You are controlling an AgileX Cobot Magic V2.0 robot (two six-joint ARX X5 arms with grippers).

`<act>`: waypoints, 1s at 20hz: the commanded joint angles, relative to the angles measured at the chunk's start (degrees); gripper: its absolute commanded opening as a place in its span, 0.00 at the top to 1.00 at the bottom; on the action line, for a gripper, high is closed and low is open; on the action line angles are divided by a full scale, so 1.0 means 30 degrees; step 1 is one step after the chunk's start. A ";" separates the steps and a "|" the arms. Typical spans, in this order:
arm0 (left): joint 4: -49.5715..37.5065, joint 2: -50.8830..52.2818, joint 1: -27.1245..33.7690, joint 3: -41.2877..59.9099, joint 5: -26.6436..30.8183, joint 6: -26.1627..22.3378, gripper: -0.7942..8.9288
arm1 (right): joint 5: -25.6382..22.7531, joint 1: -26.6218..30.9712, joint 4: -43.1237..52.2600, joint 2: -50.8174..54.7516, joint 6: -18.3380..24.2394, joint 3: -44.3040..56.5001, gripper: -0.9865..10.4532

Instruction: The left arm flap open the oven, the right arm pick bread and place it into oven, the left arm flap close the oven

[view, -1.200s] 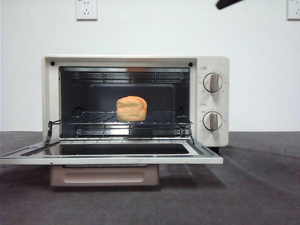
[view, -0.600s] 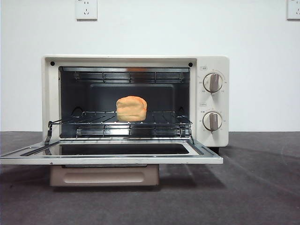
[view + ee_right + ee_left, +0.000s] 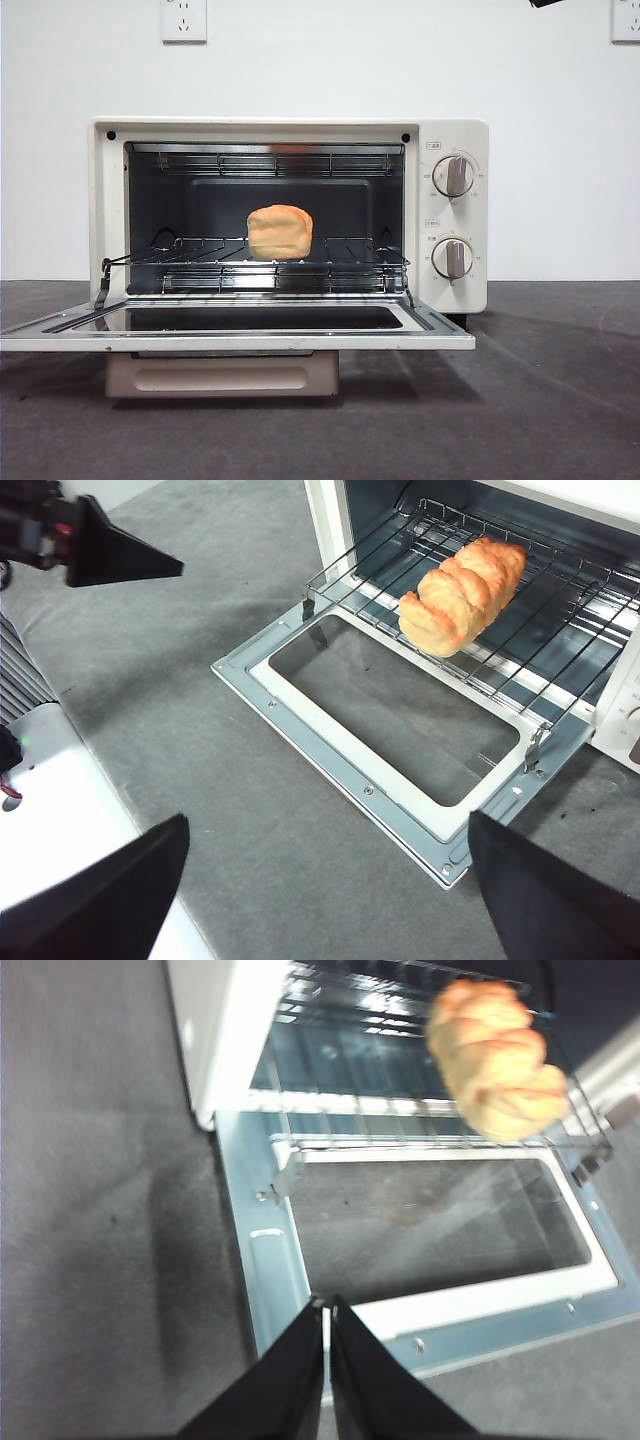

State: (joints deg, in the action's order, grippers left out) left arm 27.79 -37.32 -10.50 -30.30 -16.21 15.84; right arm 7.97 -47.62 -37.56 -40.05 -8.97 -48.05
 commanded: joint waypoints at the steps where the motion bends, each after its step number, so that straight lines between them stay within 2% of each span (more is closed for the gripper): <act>1: -0.1392 -0.1698 0.1348 0.0364 -0.1319 0.0080 0.90 | 0.0080 -0.0211 0.0066 -0.0087 0.0138 -0.0080 0.53; 7: -0.3759 -0.7104 0.3614 0.0386 -0.3956 -0.0845 0.90 | 0.0415 -0.0211 0.0066 -0.0087 0.0160 -0.0080 0.53; 16: -0.7125 -1.2983 0.3621 0.0379 -0.4204 -0.1472 0.90 | 0.0393 -0.0211 0.0073 -0.0087 0.0153 -0.0080 0.53; 20: -0.8022 -1.4710 0.3621 0.0379 -0.5217 -0.1472 0.90 | 0.0342 -0.0211 0.0087 -0.0095 0.0146 -0.0080 0.53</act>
State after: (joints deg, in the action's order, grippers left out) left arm 4.14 -80.53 0.32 -29.12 -31.55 12.51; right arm 9.02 -47.62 -37.56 -40.05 -8.97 -48.05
